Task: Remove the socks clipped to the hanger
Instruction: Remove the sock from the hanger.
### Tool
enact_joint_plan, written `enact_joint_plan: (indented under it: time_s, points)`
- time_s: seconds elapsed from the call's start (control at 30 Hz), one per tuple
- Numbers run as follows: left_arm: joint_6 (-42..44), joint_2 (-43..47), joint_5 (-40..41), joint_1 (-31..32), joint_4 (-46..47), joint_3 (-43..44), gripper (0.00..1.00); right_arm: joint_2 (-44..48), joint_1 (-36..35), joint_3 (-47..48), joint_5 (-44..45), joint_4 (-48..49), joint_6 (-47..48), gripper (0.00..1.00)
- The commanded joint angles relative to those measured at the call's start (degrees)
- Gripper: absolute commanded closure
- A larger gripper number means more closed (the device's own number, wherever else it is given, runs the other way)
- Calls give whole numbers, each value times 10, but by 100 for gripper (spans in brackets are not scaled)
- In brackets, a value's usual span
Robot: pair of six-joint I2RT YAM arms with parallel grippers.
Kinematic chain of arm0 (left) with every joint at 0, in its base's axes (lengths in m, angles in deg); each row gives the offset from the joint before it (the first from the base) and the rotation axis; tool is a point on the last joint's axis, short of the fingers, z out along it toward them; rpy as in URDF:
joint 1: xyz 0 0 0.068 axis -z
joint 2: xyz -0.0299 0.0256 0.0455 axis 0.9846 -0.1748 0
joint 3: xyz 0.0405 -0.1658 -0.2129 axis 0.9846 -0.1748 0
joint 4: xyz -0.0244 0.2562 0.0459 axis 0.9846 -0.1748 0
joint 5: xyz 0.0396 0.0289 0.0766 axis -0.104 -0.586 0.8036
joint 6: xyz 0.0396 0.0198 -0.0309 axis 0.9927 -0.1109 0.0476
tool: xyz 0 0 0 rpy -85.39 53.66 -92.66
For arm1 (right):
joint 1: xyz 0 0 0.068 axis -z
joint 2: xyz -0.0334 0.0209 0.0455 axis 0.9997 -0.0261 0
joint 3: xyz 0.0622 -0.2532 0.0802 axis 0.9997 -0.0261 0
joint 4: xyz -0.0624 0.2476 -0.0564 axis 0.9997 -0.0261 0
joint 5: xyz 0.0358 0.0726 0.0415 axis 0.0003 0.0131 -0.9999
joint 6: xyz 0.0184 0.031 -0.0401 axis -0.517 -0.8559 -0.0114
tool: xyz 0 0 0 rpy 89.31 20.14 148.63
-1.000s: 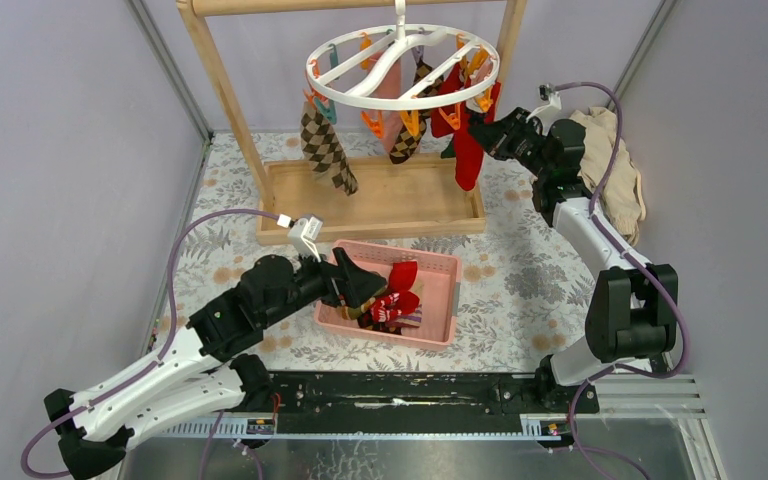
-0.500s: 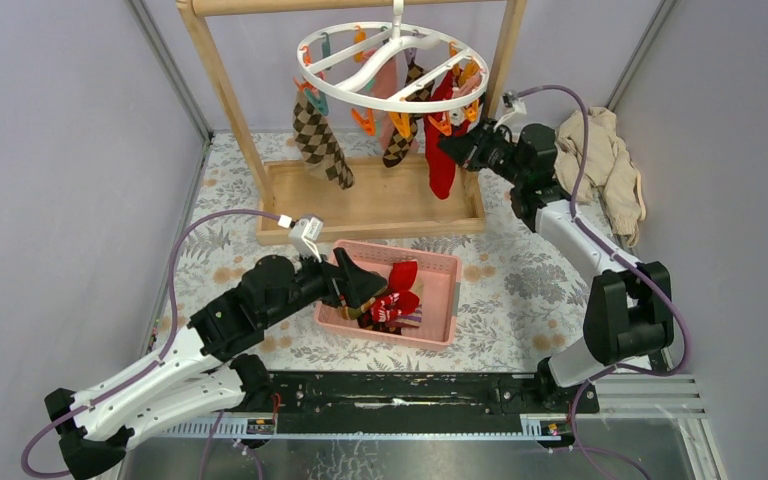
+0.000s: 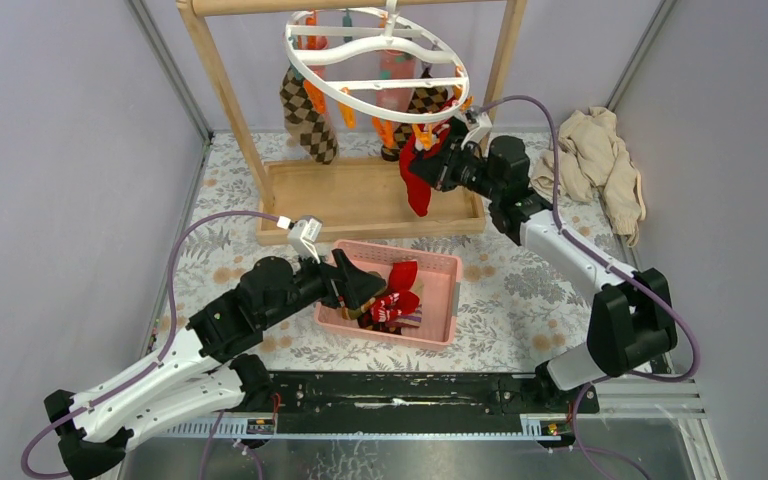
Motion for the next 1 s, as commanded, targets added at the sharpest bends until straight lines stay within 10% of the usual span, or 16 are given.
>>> enact_joint_plan:
  time_s: [0.0,0.97]
  points:
    - [-1,1,-9,3,31,-5,1,34,-30,-7,12,-13,25,100]
    - [0,-6,-12,4,48,-15,1,101,-73,-17,30,-90,63,97]
